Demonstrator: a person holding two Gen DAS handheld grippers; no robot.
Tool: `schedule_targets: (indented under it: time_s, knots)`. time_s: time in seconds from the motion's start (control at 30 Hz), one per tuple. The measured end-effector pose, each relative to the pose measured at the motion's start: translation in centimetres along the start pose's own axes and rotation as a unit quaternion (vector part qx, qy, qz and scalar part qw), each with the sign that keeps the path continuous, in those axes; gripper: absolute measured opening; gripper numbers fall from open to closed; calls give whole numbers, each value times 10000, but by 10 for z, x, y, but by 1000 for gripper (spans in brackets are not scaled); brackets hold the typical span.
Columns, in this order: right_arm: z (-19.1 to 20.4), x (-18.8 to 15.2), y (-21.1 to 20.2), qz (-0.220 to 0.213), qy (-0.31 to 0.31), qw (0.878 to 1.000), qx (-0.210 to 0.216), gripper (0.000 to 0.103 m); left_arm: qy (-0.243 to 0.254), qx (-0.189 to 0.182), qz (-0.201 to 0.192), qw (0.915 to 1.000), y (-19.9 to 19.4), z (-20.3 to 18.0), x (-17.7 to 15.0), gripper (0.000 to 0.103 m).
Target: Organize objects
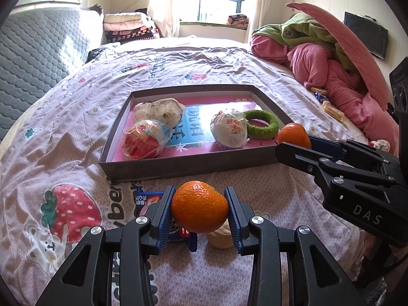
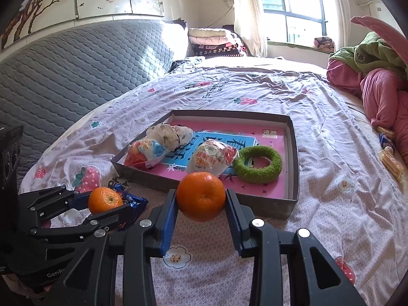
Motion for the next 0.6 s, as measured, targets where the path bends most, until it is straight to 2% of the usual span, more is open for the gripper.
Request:
schedule_targets:
  time_s: [0.6]
  knots:
    - [-2,8,-6,-217,98,9997,-74,37,-137,209,-179,9995,5,3,15,40]
Point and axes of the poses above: each gripper's, at about its wrist camera, not at the fingertips, and y roughly the way its jaws point, z to its left, x to its top, the point moved 2 cm from there along y, roughly the way its jaws point, and after that the axes turned 1 degree about -z, right-handed, at the moved point
